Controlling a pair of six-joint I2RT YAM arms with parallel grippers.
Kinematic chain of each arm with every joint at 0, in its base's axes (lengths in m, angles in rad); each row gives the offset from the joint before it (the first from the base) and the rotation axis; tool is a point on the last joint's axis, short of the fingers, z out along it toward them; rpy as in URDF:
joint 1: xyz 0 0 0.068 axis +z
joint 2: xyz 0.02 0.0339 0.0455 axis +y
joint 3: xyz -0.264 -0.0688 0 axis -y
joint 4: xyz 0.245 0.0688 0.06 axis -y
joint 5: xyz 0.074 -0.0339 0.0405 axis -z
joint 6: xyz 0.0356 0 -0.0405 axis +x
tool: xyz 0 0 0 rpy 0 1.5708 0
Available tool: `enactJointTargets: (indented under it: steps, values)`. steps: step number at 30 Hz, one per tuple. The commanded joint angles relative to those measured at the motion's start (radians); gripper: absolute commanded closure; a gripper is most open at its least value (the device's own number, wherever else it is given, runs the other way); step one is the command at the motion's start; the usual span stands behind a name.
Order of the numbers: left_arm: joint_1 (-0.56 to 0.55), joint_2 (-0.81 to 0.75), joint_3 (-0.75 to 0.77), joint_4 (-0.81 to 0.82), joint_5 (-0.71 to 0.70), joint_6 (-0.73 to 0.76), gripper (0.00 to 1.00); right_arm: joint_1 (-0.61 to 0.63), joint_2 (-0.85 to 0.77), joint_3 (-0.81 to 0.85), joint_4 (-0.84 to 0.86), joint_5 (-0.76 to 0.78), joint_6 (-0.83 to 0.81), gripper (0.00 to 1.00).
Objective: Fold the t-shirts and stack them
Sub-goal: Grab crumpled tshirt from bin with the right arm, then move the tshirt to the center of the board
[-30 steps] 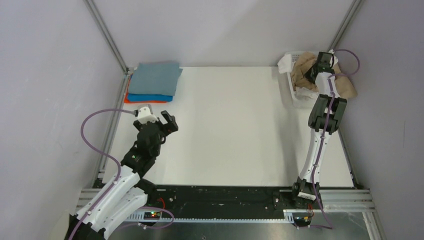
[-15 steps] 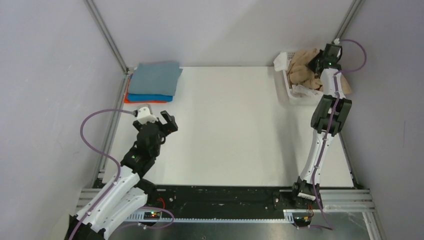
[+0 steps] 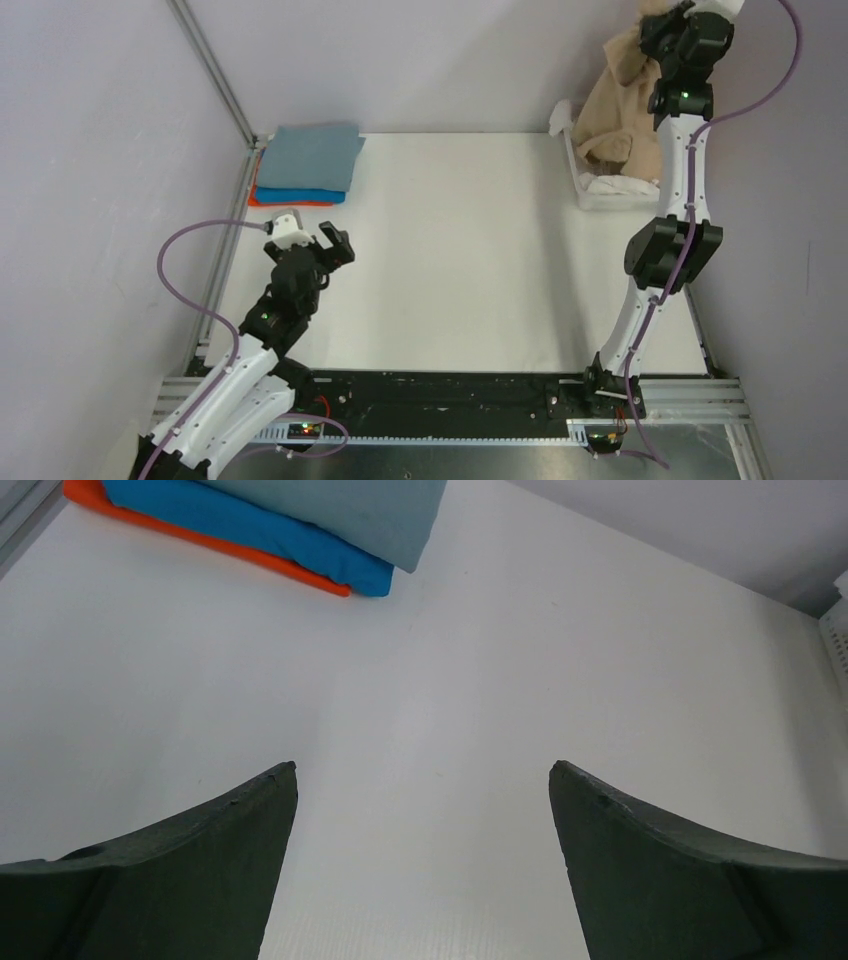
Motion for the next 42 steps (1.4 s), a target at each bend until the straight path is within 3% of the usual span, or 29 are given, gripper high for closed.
enactJointTargets:
  steps: [1,15,19,24,28,29,32,33,34,35,37,42]
  values:
    - [-0.003,-0.026,0.033,0.014,-0.013,-0.003,0.00,0.089,-0.154,0.082,0.204,0.006,-0.036,1.00]
    - [-0.002,-0.094,0.012,0.011,0.018,-0.015,0.00,0.395,-0.387,0.095,0.298,-0.114,-0.053,1.00]
    - [-0.002,-0.128,0.000,0.001,0.032,-0.028,0.00,0.488,-0.471,0.002,0.264,-0.102,-0.108,1.00]
    - [-0.001,-0.184,-0.019,-0.015,0.069,-0.048,0.00,0.524,-0.678,-0.410,0.299,-0.046,-0.078,1.00]
    - [-0.002,-0.224,-0.048,-0.019,0.106,-0.076,0.00,0.525,-0.872,-0.867,0.283,-0.041,-0.010,0.99]
    - [-0.002,-0.233,-0.053,-0.023,0.114,-0.087,0.00,0.526,-0.916,-0.998,0.265,-0.018,0.007,0.91]
    - [-0.001,-0.243,-0.070,-0.048,0.133,-0.117,0.00,0.527,-0.929,-1.181,0.073,0.026,0.008,0.72]
    - [-0.001,-0.243,-0.073,-0.061,0.149,-0.123,0.00,0.526,-0.903,-1.232,-0.009,0.062,-0.008,0.52]
    - [-0.001,-0.242,-0.078,-0.069,0.158,-0.136,0.00,0.526,-0.885,-1.246,-0.048,0.096,-0.018,0.37]
    - [-0.001,-0.237,-0.081,-0.077,0.178,-0.141,0.00,0.525,-0.848,-1.255,-0.131,0.165,-0.029,0.12]
    - [-0.001,-0.223,-0.092,-0.118,0.207,-0.165,0.00,0.532,-0.816,-1.259,-0.231,0.248,-0.035,0.02]
    - [-0.001,-0.160,-0.131,-0.212,0.266,-0.272,0.00,0.597,-0.869,-1.294,-0.382,0.442,-0.003,0.01]
